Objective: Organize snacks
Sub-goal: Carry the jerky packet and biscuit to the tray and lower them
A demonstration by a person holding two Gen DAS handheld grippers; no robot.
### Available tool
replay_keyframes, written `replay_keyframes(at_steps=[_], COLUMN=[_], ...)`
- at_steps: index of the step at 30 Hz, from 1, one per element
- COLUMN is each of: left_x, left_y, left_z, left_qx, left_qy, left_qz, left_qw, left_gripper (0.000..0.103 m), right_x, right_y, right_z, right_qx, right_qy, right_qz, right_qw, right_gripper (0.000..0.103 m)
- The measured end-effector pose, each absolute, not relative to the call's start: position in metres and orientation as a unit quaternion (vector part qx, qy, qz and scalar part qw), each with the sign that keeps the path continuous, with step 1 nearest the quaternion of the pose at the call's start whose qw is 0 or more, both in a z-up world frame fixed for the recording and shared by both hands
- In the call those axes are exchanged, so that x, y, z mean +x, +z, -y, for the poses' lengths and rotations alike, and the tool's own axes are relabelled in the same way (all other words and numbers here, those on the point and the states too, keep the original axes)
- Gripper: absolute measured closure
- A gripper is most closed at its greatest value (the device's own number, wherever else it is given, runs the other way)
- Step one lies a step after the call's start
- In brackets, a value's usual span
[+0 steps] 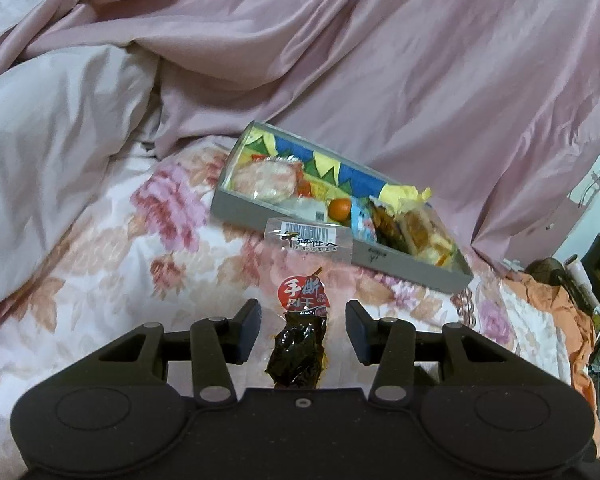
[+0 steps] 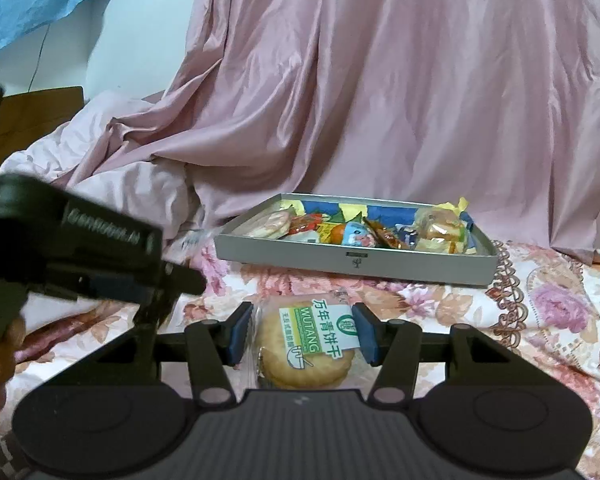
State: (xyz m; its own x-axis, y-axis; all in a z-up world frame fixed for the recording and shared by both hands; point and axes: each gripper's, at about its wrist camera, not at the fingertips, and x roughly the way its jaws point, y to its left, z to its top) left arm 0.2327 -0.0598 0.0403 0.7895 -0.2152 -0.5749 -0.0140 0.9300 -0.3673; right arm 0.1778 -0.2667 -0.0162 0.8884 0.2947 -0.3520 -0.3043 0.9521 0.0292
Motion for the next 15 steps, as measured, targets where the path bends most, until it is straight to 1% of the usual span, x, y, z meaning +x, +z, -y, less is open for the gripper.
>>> replay_keyframes(at_steps=[4,15], left_x=[0.254,0.315], left_y=[0.049,0.072], left_z=[0.062,0.067], left_qx=[-0.178,-0.172], left_qy=[-0.049,-0.043], left_qz=[-0.312,-0.291], left_qw=[0.932,0.940], left_gripper=[0.055,0.054], right_x=[0.182,0.197], right_y=[-0.013,-0.011], right_z=[0.267,0.283], right_qx=[-0.023,-0.013], right_qy=[0.141,0.071], right_qz=[-0.169,-0.108], right_qw=[0.975,0.992], right_gripper=[0.045,0.045])
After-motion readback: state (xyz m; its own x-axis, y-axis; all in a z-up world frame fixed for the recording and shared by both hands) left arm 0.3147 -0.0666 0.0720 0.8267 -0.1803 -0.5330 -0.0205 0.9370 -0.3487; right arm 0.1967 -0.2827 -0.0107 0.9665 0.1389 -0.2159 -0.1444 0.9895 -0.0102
